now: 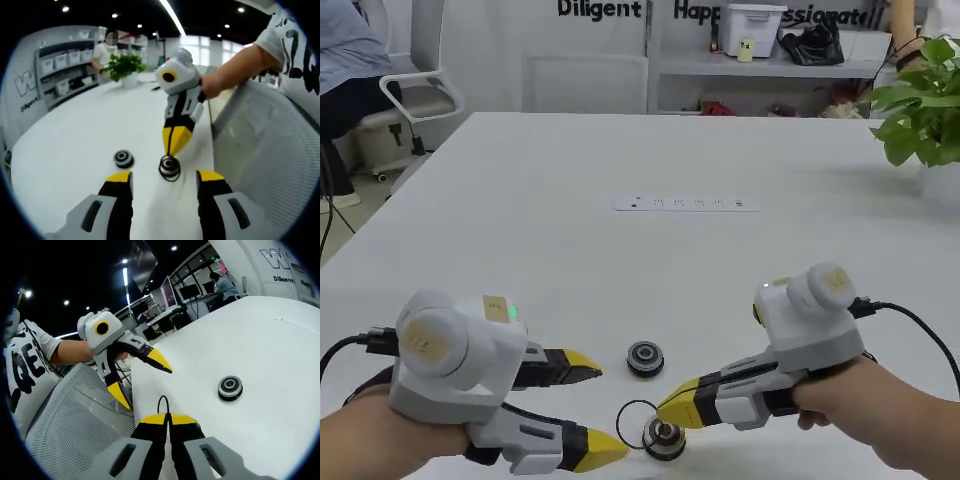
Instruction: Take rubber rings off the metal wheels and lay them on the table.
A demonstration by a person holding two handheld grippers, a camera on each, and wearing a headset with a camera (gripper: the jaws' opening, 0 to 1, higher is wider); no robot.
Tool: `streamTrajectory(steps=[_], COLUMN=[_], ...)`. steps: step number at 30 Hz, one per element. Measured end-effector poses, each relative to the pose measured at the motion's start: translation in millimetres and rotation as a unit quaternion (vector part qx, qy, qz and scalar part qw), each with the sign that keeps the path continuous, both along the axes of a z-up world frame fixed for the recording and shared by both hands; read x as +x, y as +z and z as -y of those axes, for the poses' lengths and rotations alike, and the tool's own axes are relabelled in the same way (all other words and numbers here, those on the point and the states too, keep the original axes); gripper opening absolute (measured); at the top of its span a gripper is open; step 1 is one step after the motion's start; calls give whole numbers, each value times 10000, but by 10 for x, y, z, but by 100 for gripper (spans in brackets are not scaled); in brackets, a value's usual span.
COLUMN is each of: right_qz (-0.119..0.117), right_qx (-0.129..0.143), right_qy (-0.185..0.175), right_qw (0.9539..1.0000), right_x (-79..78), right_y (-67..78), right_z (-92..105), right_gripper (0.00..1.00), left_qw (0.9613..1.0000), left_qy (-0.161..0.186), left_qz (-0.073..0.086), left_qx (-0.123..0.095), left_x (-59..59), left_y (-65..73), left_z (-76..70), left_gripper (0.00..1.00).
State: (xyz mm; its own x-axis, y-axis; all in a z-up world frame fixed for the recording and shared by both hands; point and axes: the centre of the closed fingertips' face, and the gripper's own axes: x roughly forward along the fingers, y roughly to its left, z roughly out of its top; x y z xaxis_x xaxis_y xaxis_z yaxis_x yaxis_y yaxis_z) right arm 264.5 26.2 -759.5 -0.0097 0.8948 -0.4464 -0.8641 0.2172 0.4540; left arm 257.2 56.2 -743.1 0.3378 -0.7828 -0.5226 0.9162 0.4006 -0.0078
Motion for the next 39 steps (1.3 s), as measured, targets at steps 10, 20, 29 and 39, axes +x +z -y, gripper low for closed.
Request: streamTrajectory(steps=[10,20,29,39], right_qz=[18,28,64,83], right_qx=[-35,-43,-81,-143], right_qy=[-6,-89,-110,-129], right_qw=[10000,9999,9999,9998], right_x=[14,59,78,92], right_y=[-9,-18,-62,-102], right_z=[-57,-129,-214,-258], right_gripper=[0,0,0,0], left_qw=[9998,9995,9991,9987], left_qy=[168,298,419,483], left_qz=[-36,-71,-23,-29], left_qx=[-31,-27,-98,-140], left_x=[-26,-60,-47,-61], left_y=[-2,-35,-6,3], left_z=[-142,-242,-293,-314], left_gripper=[53,55,59,63])
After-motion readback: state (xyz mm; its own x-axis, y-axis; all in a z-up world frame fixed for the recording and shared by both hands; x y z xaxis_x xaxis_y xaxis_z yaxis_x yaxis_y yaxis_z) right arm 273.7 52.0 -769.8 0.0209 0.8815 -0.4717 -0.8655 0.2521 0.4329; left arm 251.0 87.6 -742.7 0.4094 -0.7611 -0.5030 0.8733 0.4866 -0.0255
